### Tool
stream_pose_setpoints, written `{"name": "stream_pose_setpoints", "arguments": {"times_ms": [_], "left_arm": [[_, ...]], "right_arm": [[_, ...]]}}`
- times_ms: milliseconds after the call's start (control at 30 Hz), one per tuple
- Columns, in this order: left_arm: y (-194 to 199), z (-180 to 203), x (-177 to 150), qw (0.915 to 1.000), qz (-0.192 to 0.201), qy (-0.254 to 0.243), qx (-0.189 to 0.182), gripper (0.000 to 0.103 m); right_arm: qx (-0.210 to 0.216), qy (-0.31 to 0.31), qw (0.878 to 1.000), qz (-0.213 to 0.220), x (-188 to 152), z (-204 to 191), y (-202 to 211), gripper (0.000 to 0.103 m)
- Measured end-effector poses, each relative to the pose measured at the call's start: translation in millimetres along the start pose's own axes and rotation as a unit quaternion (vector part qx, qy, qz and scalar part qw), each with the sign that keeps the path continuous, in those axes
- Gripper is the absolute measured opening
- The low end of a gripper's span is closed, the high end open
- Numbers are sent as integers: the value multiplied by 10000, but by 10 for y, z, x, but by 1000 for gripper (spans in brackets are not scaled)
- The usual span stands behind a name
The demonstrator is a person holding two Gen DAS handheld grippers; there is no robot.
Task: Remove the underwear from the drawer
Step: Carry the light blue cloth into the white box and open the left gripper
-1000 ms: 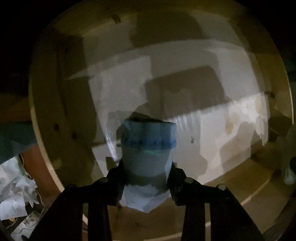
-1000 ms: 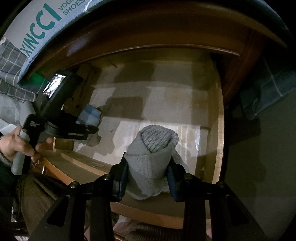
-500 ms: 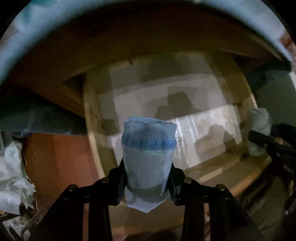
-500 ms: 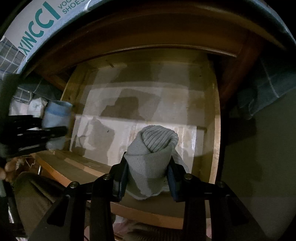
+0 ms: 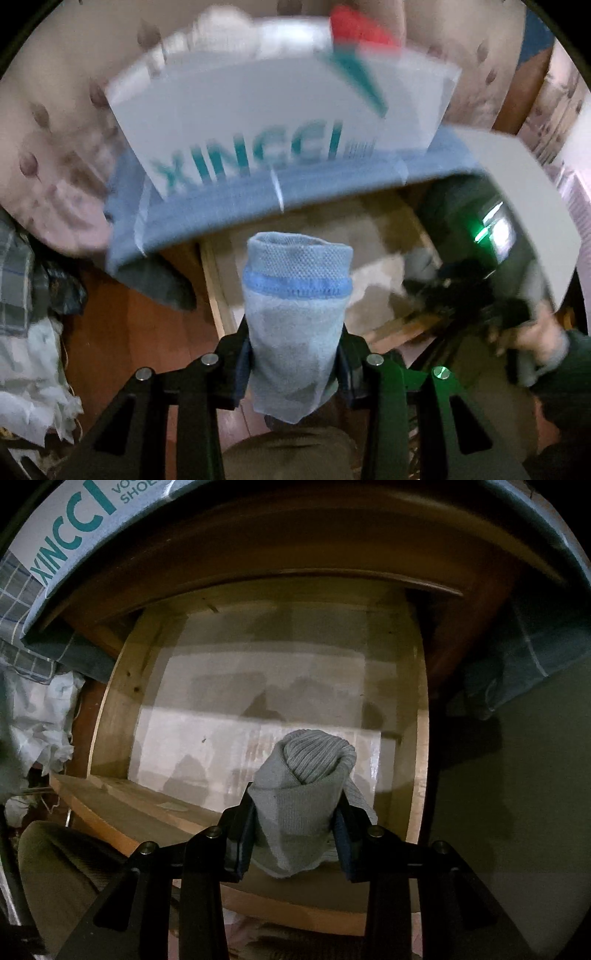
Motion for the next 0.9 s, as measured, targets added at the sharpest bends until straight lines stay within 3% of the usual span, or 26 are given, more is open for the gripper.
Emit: {"name": "stream_pose_setpoints", "arguments": {"times_ms": [267,400,500,900], "left_arm": [[950,-164,758,9939,1059,60,313,38],[1076,-318,1143,9898,1262,449,483,38],[1019,-421,1384,9882,1259,548,681,38],[233,-745,1864,9903,772,938,670,38]], "right_arm": [[-93,28,10000,8,9,10,-1,34],[-105,25,9999,24,6,14,5,34],[-84,15,10000,40,4,11,8,34],[132,-38,9999,57,12,1,37,34]]}}
Point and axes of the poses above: each gripper's, at about its wrist camera, not at the fingertips, and y roughly against the way its jaws point, z to its right, x to its top, the point moved 9 cm from there along -y, roughly the way its jaws point, and after that the axes turned 2 degrees about -y, right-handed, at the moved point
